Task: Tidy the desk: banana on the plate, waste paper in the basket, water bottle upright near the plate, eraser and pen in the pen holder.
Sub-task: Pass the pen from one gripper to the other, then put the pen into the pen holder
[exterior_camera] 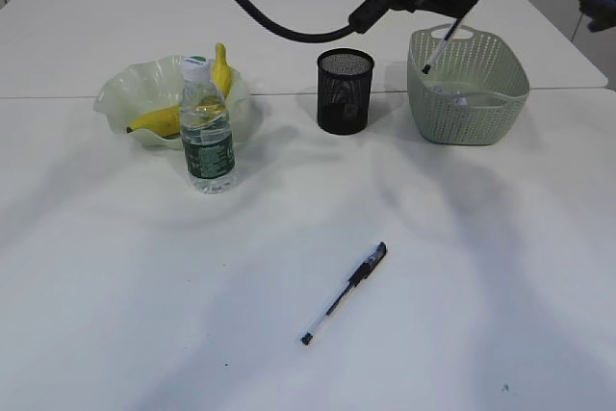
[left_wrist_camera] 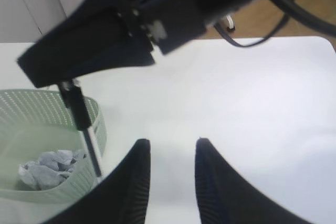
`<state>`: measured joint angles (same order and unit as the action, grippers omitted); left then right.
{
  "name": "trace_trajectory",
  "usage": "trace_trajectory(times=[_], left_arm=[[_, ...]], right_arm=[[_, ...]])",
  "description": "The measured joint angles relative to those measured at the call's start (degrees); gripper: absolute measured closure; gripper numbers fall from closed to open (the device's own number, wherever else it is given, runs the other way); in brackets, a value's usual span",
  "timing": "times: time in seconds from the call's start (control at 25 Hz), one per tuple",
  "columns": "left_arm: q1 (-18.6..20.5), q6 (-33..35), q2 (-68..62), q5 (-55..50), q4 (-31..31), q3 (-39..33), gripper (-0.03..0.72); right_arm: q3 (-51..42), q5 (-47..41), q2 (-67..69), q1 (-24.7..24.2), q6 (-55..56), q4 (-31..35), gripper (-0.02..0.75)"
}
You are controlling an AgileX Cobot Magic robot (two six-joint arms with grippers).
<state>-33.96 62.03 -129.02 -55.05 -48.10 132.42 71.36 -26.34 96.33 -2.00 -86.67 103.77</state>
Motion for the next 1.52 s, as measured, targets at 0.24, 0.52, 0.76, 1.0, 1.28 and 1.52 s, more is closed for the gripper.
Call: trace_trajectory(times=[0.24,0.52,0.76,1.0,1.28,1.52], left_arm=[[0.0,0.0,1.31,-6.23,6.08,0.0,0.486],[0.65,0.11,3.44,-7.87,11.4,0.0,0.486],[3.54,0.11,6.39,-11.31,13.58,0.0,0.486],[8.94,0.11,8.55,-15.7,14.14,0.0,0.486],[13.46,-0.02,9.1,-16.09,14.53,0.05,0.486],[14.56,-0.1,9.1,-16.19,14.53,0.05,0.486]], right_arm=[[6.36,-4.4,4.34,0.0,-3.2,-0.17,0.681],[14.91,-6.69,12.2,0.0,-5.52,-0.46,0.681],[22.06,-10.0,18.54,1.04,-7.6,-0.59,0.681],[28.68,-10.33,23.48,4.18,-13.92,-0.62,0.681],[35.48,-8.53,29.03,5.46,-17.73,-0.73,0.681],[38.69,-4.49,32.48,5.46,-20.76,-0.73,0.681]])
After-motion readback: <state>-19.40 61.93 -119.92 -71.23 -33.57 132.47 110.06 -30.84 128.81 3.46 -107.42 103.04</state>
